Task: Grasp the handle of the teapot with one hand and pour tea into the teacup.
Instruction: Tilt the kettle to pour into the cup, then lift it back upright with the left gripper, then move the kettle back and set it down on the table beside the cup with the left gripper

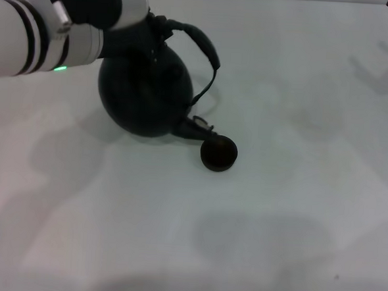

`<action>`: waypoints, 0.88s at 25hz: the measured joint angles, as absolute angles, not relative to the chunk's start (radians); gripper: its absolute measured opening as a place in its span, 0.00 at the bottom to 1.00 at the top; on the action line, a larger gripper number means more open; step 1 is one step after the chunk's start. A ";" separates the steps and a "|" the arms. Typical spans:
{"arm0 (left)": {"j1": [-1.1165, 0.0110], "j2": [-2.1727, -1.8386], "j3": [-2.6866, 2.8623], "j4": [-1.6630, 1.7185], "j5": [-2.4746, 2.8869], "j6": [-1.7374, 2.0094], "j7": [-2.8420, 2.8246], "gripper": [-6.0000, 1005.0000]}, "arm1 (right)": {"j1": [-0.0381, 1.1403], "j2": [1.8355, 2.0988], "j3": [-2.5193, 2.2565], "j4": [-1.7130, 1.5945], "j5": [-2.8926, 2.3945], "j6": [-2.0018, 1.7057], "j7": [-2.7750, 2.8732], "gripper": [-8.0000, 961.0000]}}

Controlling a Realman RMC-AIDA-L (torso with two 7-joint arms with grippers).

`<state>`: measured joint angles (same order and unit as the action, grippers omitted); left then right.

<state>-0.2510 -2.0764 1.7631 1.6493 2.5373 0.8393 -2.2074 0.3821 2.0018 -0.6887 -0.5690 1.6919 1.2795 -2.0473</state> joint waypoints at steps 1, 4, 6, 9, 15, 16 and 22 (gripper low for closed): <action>-0.250 -2.076 1.754 1.649 2.513 0.839 -2.207 0.13 | 0.382 2.002 -0.689 -0.569 1.692 1.279 -2.047 0.90; -0.241 -2.074 1.709 1.650 2.418 0.843 -2.188 0.13 | 0.380 2.002 -0.689 -0.569 1.692 1.276 -2.048 0.90; -0.230 -2.073 1.668 1.651 2.356 0.857 -2.161 0.13 | 0.379 2.002 -0.689 -0.569 1.692 1.275 -2.048 0.90; -0.207 -2.073 1.604 1.650 2.261 0.882 -2.112 0.13 | 0.379 2.002 -0.689 -0.569 1.690 1.271 -2.048 0.90; -0.149 -2.072 1.486 1.617 2.067 0.915 -1.996 0.13 | 0.383 2.002 -0.692 -0.569 1.684 1.268 -2.043 0.90; -0.143 -2.073 1.472 1.607 2.038 0.918 -1.980 0.13 | 0.384 2.002 -0.694 -0.569 1.683 1.268 -2.042 0.90; -0.086 -2.072 1.353 1.459 1.717 0.986 -1.730 0.13 | 0.385 2.001 -0.697 -0.569 1.681 1.274 -2.040 0.90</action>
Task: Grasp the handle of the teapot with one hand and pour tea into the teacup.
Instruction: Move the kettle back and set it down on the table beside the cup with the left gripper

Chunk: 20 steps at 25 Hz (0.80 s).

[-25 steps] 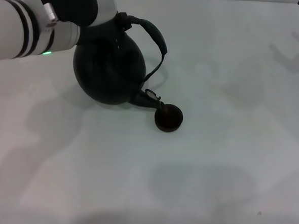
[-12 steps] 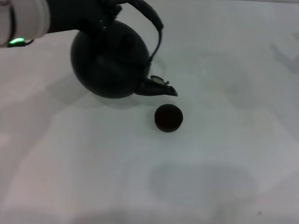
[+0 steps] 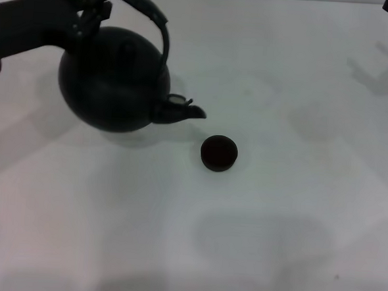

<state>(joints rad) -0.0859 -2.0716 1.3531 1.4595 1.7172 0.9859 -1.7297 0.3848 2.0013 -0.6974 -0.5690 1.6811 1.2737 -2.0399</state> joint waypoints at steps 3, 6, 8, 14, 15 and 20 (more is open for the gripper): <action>-0.080 -2.073 1.297 1.357 1.600 1.042 -1.611 0.13 | 0.384 2.000 -0.698 -0.569 1.681 1.275 -2.036 0.90; -0.087 -2.072 1.250 1.232 1.511 1.089 -1.495 0.13 | 0.381 2.000 -0.698 -0.569 1.681 1.276 -2.031 0.90; -0.097 -2.071 1.225 1.161 1.475 1.118 -1.433 0.13 | 0.380 2.000 -0.700 -0.569 1.680 1.279 -2.026 0.90; -0.170 -2.068 1.122 0.913 1.440 1.234 -1.246 0.13 | 0.380 2.000 -0.702 -0.569 1.678 1.290 -2.020 0.90; -0.181 -2.068 1.102 0.878 1.439 1.246 -1.225 0.13 | 0.379 2.000 -0.704 -0.570 1.678 1.290 -2.018 0.90; -0.206 -2.068 1.037 0.757 1.438 1.263 -1.140 0.13 | 0.379 2.000 -0.712 -0.572 1.678 1.292 -2.013 0.90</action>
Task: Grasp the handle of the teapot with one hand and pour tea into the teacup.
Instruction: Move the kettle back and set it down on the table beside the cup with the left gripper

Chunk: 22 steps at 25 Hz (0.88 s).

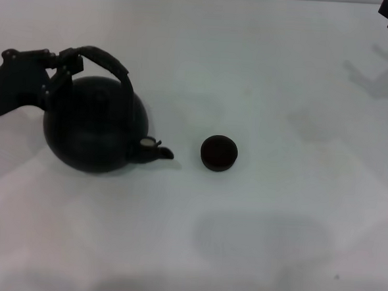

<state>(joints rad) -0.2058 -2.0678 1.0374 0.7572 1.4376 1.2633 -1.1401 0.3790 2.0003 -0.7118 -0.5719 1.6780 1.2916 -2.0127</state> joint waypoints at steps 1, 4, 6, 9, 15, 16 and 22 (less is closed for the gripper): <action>-0.204 -2.069 1.036 0.751 1.438 1.263 -1.127 0.13 | 0.379 2.000 -0.712 -0.572 1.678 1.292 -2.013 0.90; -0.199 -2.071 1.035 0.726 1.436 1.261 -1.086 0.13 | 0.379 2.000 -0.712 -0.571 1.678 1.292 -2.013 0.90; -0.203 -2.071 1.035 0.702 1.436 1.261 -1.067 0.13 | 0.379 2.000 -0.712 -0.571 1.678 1.292 -2.013 0.90; -0.208 -2.072 1.035 0.662 1.430 1.259 -1.016 0.13 | 0.379 2.000 -0.712 -0.571 1.678 1.292 -2.012 0.90; -0.208 -2.073 1.034 0.606 1.386 1.259 -0.944 0.13 | 0.379 2.000 -0.712 -0.569 1.678 1.289 -2.012 0.90; -0.206 -2.073 1.034 0.601 1.379 1.259 -0.937 0.12 | 0.378 2.000 -0.712 -0.569 1.678 1.288 -2.012 0.90; -0.199 -2.074 1.025 0.597 1.366 1.256 -0.926 0.11 | 0.378 2.000 -0.712 -0.568 1.672 1.283 -2.013 0.90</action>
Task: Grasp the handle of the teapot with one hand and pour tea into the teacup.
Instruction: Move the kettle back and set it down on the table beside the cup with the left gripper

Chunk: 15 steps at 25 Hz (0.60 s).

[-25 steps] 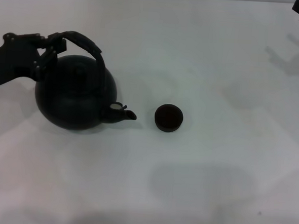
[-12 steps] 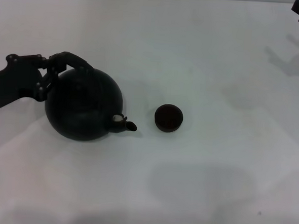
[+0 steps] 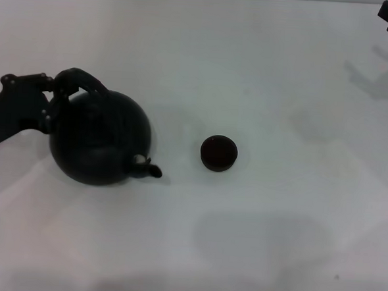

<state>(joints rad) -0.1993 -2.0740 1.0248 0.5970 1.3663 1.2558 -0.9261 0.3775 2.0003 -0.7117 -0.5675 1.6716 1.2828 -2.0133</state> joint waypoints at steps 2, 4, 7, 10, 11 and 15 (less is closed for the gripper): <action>-0.199 -2.074 1.014 0.597 1.361 1.257 -0.925 0.10 | 0.377 2.000 -0.712 -0.567 1.668 1.283 -2.013 0.90; -0.199 -2.074 1.011 0.596 1.356 1.258 -0.925 0.13 | 0.377 2.000 -0.712 -0.567 1.668 1.282 -2.013 0.90; -0.199 -2.074 1.011 0.595 1.348 1.260 -0.925 0.18 | 0.377 2.000 -0.712 -0.567 1.667 1.282 -2.013 0.90; -0.198 -2.074 1.011 0.595 1.344 1.261 -0.925 0.22 | 0.377 2.000 -0.712 -0.567 1.667 1.282 -2.013 0.90; -0.198 -2.074 1.011 0.595 1.344 1.261 -0.925 0.24 | 0.377 2.000 -0.712 -0.567 1.667 1.282 -2.013 0.90; -0.198 -2.074 1.011 0.594 1.343 1.263 -0.924 0.34 | 0.377 2.000 -0.712 -0.568 1.667 1.282 -2.013 0.90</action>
